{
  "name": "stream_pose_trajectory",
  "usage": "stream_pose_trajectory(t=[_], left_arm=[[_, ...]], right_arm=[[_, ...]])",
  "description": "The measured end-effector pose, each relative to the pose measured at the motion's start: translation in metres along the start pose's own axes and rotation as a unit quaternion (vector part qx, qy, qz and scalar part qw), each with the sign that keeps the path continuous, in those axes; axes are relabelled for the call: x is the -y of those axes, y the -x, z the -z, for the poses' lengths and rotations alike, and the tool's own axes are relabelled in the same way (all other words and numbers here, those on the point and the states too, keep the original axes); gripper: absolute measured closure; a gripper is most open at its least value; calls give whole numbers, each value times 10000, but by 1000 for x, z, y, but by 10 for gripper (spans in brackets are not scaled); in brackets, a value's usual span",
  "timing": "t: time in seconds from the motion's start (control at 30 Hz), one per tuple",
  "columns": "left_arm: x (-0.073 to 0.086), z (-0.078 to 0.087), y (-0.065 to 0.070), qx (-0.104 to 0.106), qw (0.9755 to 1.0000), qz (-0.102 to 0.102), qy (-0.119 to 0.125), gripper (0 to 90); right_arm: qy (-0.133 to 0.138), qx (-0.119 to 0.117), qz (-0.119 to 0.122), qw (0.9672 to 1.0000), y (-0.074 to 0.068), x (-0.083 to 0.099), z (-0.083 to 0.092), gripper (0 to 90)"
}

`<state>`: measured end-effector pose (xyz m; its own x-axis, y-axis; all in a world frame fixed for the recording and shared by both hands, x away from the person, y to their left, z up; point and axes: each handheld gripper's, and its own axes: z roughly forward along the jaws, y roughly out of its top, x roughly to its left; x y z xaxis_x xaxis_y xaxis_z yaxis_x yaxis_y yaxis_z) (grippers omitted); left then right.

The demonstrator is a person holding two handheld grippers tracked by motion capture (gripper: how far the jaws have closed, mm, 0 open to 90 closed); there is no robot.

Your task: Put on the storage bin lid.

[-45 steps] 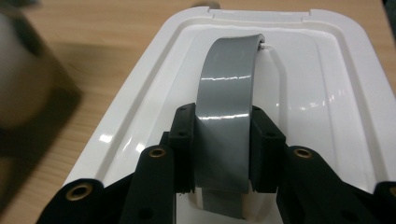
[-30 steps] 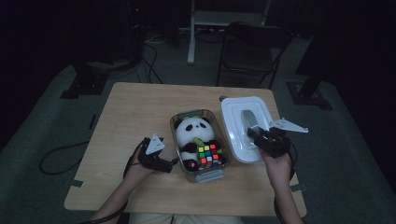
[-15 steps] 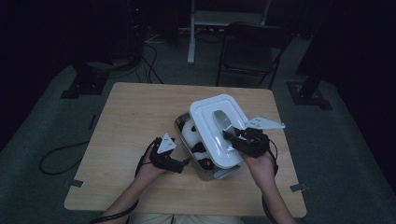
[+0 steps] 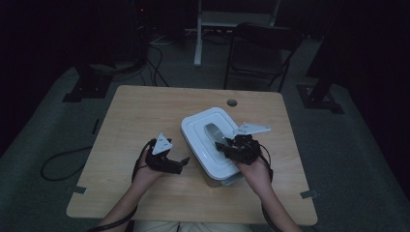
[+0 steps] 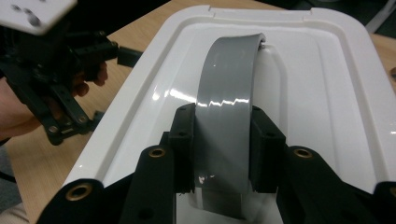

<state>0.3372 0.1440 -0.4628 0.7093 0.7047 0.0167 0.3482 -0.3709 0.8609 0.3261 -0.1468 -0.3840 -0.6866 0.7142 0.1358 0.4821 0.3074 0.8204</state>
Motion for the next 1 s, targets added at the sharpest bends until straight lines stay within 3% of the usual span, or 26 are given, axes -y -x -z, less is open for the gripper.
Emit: stream_pose_trajectory(t=[0.6,1.0], left_arm=[[-3,4,-1,-53,10000,52,16,14],[0,5,3,-7,10000,36,-42,14]], right_arm=[[-278,-16,-12,9996,2,-2,-17,676],[-111,21,43,9999,1,11,-18,679]])
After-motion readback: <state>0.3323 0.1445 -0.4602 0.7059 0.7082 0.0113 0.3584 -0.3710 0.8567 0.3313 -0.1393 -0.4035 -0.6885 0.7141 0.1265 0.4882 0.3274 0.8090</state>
